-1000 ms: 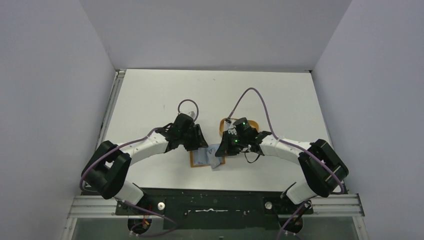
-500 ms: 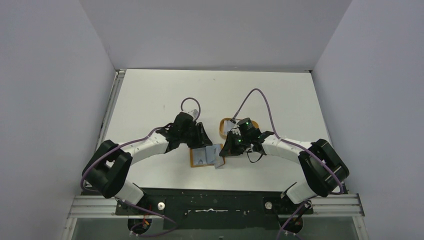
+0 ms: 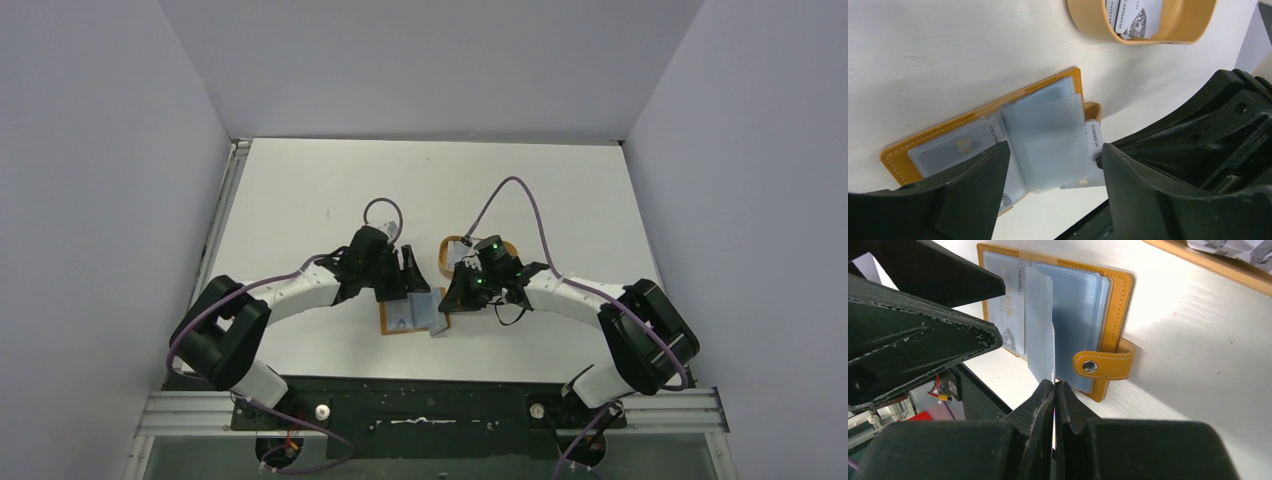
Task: Put the credit cards into the card holder
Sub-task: Turn over the card slot in the card holder.
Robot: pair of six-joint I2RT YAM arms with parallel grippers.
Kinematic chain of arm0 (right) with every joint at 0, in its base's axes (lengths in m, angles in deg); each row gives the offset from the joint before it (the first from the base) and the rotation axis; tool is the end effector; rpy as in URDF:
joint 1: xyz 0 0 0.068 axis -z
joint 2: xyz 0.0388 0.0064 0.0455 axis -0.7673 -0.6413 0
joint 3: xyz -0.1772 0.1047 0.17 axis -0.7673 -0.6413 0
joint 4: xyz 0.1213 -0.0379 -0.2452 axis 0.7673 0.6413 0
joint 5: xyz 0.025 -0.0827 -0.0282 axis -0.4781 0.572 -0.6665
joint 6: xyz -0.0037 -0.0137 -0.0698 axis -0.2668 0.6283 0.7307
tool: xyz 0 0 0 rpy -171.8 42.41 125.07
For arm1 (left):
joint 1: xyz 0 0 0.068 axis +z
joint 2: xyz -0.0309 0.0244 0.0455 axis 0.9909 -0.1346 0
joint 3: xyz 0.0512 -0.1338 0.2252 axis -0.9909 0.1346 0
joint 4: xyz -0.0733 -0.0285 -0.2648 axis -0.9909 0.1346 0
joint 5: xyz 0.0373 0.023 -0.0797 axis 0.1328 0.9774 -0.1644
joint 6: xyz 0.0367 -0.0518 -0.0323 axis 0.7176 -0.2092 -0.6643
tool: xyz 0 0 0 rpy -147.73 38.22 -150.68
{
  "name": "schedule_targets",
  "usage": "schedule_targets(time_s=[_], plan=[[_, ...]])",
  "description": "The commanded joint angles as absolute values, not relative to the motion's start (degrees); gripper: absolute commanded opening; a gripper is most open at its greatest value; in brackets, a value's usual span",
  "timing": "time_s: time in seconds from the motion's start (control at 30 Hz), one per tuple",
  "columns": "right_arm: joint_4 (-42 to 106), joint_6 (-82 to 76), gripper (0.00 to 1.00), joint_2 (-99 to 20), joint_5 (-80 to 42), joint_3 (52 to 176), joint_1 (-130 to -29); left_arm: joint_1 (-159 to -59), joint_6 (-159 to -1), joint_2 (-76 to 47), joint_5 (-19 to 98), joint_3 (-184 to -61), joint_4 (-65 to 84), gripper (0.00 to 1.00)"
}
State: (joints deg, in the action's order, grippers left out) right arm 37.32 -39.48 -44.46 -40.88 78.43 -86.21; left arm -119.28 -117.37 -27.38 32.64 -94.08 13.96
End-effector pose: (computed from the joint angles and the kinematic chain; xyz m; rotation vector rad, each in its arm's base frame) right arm 0.2287 0.2024 0.1291 -0.0823 2.7219 1.1518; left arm 0.2542 -0.2106 0.1365 -0.1312 2.5971 -0.9524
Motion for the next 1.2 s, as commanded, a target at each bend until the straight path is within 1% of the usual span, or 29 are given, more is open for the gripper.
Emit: schedule_targets(time_s=[0.0, 0.17, 0.5, 1.17], plan=[[36.0, -38.8, 0.00, -41.8, -41.8, 80.0, -87.0, -119.3, -116.5, -26.4, 32.9, -97.3, 13.1, 0.68], [35.9, -38.6, 0.00, -42.1, -42.1, 80.4, -87.4, -119.3, -115.3, -27.6, 33.8, -99.5, 16.3, 0.70], [35.6, -38.3, 0.00, -41.7, -42.9, 80.9, -87.6, -119.4, -113.5, -30.3, 36.0, -102.9, 21.1, 0.67], [34.2, -38.8, 0.00, -41.1, -43.9, 80.7, -87.6, -120.5, -112.3, -33.4, 36.9, -106.7, 23.2, 0.67]])
